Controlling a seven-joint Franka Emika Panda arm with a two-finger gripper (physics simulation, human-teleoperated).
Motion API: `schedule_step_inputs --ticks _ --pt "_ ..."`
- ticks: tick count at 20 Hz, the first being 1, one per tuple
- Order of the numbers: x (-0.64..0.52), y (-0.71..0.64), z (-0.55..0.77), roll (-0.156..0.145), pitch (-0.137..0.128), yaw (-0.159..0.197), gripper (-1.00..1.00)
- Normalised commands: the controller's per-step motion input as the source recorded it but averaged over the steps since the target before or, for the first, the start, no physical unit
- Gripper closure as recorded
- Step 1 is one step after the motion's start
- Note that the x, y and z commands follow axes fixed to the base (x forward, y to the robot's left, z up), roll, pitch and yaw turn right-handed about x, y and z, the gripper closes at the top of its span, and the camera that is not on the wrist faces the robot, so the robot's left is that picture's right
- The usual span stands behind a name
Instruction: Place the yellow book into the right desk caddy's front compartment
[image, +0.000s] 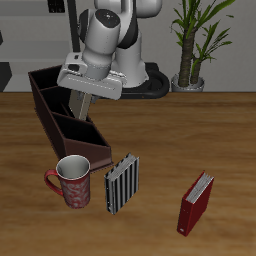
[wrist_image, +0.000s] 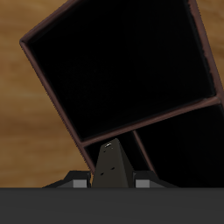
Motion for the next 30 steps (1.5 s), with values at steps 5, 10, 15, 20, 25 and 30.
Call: schedule_step_inputs --ticks 5,10,15,20,25,30 --pt "0.03 -0.01 -0.18 -0.007 0.035 0.016 1.00" --pt "0.00 -0.02 -0.04 -0.020 0.014 -0.004 1.00" --pt "0.00 -0.08 -0.06 -0.005 0.045 -0.039 1.00" --pt "0.00 -0.14 -0.06 -0.033 0.064 -0.039 -1.00" --pt "0.02 -0.01 0.04 -0.019 -0.010 -0.028 -1.00" --pt "0.03 0.01 0.05 0.001 -0.005 -0.004 -1.00"
